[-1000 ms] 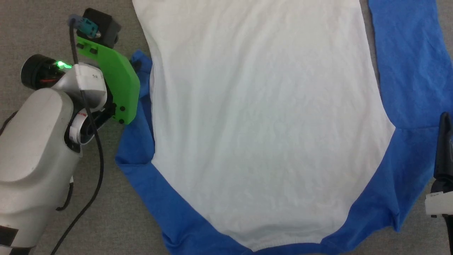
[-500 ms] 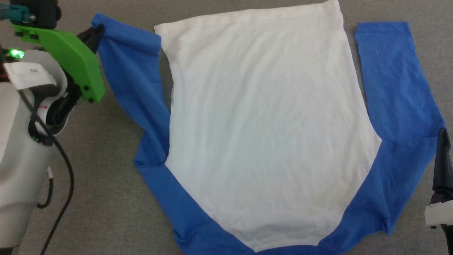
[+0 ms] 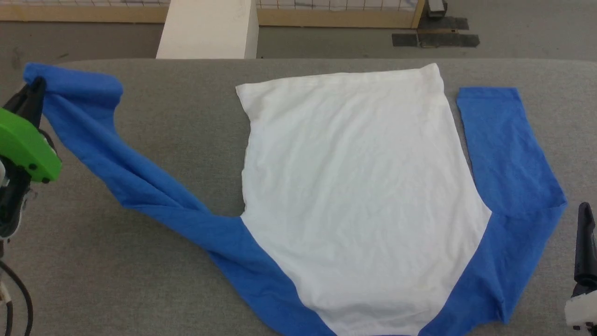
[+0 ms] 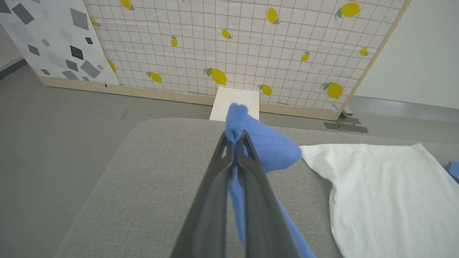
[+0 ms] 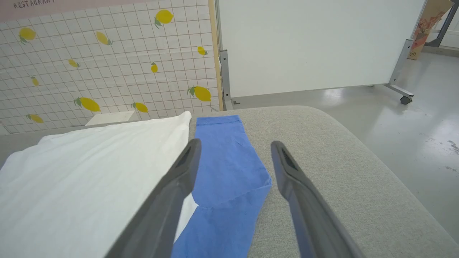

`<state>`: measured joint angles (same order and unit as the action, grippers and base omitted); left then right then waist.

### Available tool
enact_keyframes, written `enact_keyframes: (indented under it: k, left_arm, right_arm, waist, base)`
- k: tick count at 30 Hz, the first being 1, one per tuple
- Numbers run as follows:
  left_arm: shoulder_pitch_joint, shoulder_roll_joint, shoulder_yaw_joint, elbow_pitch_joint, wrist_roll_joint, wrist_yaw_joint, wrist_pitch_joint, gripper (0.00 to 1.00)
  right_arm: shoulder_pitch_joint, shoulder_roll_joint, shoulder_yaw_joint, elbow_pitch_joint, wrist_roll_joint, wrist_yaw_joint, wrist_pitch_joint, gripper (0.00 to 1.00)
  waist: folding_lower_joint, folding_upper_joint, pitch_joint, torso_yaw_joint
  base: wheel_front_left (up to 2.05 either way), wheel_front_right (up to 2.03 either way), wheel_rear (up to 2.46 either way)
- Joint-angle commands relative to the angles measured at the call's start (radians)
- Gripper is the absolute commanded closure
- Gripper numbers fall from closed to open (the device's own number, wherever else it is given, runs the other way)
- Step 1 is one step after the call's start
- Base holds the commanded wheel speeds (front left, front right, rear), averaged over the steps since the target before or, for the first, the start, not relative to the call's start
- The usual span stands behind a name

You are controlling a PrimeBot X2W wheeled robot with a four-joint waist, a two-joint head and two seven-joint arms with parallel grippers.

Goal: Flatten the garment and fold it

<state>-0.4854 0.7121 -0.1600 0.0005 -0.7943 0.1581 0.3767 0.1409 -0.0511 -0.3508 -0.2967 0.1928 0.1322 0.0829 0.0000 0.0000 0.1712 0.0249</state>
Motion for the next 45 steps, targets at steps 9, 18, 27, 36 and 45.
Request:
enact_keyframes:
  k: [9,18,27,36,45]
  left_arm:
    - [0.107,0.0,0.033,-0.144,-0.018,0.035,-0.042,1.0]
    - [0.022,-0.108,-0.126,-0.37,-0.024,0.022,0.029,1.0]
    - [-0.091,-0.356,-0.438,-0.438,0.009,0.0,0.101,1.0]
    - [-0.049,-0.57,-0.702,-0.199,0.091,-0.037,0.014,1.0]
    - [0.017,-0.655,-0.861,0.201,0.126,-0.072,-0.149,1.0]
  right_arm:
    - [0.02,0.001,-0.014,-0.007,0.016,-0.002,0.005,0.0]
    - [0.002,0.001,-0.054,-0.014,0.023,-0.002,0.001,0.0]
    - [-0.014,0.001,-0.087,-0.005,0.031,-0.002,-0.003,0.0]
    - [-0.018,0.001,-0.09,0.011,0.045,-0.002,-0.012,0.0]
    - [-0.037,0.001,-0.073,0.028,0.051,-0.002,-0.022,0.0]
  waist:
    - [0.0,0.0,-0.044,0.028]
    - [0.0,0.0,-0.037,0.026]
    - [0.0,0.0,-0.042,-0.003]
    - [0.0,0.0,-0.011,-0.06]
    - [0.0,0.0,0.036,-0.112]
  base:
    - [0.0,0.0,0.0]
    - [0.0,0.0,0.0]
    - [0.0,0.0,0.0]
    - [0.0,0.0,0.0]
    - [0.0,0.0,0.0]
